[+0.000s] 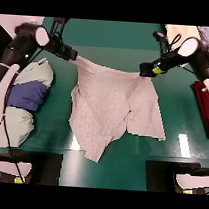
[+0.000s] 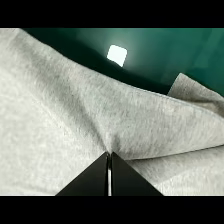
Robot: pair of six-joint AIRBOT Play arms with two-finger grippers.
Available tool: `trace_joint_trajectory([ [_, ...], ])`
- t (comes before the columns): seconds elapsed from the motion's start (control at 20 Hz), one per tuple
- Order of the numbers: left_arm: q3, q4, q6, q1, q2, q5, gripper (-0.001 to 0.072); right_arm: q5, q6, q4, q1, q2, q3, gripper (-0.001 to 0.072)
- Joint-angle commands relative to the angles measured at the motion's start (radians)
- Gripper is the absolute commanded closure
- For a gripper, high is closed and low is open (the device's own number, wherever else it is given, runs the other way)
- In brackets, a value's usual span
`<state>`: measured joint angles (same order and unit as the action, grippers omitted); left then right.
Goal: Fold the shirts.
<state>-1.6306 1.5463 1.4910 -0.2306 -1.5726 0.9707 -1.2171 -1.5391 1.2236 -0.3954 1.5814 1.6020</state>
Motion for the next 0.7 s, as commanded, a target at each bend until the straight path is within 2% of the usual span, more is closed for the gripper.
trace_joint_trajectory([
  [0.0,0.010,-0.037,0.010,0.064,-0.072,-0.043,0.0274,0.098,0.004,-0.005,0.001,0.071,-0.012,0.0698],
  [0.05,0.004,-0.062,0.010,0.085,-0.072,-0.027,0.0279,0.120,0.005,-0.018,0.001,0.073,-0.012,0.0697],
  [0.1,-0.006,-0.089,0.011,0.104,-0.072,-0.008,0.0279,0.141,0.024,-0.052,0.004,0.073,-0.012,0.0647],
  [0.15,-0.027,-0.126,0.013,0.126,-0.072,0.031,0.0279,0.142,0.047,-0.094,0.014,0.072,-0.012,0.0445],
  [0.2,-0.055,-0.167,0.012,0.147,-0.069,0.091,0.0278,0.125,0.049,-0.143,0.028,0.068,-0.012,0.0352],
  [0.35,-0.053,-0.250,-0.006,0.219,0.005,0.272,0.0278,0.035,0.089,-0.184,0.083,0.004,-0.039,0.0352],
  [0.45,0.076,-0.249,-0.006,0.238,0.108,0.342,0.0278,0.027,0.112,-0.185,0.117,-0.097,-0.138,0.0352],
  [0.55,0.321,-0.285,-0.005,0.234,0.259,0.307,0.0279,0.043,0.113,-0.185,0.146,-0.210,-0.263,0.0352],
  [0.65,0.620,-0.398,0.000,0.211,0.428,0.237,0.0279,0.068,0.113,-0.185,0.171,-0.309,-0.371,0.0352],
])
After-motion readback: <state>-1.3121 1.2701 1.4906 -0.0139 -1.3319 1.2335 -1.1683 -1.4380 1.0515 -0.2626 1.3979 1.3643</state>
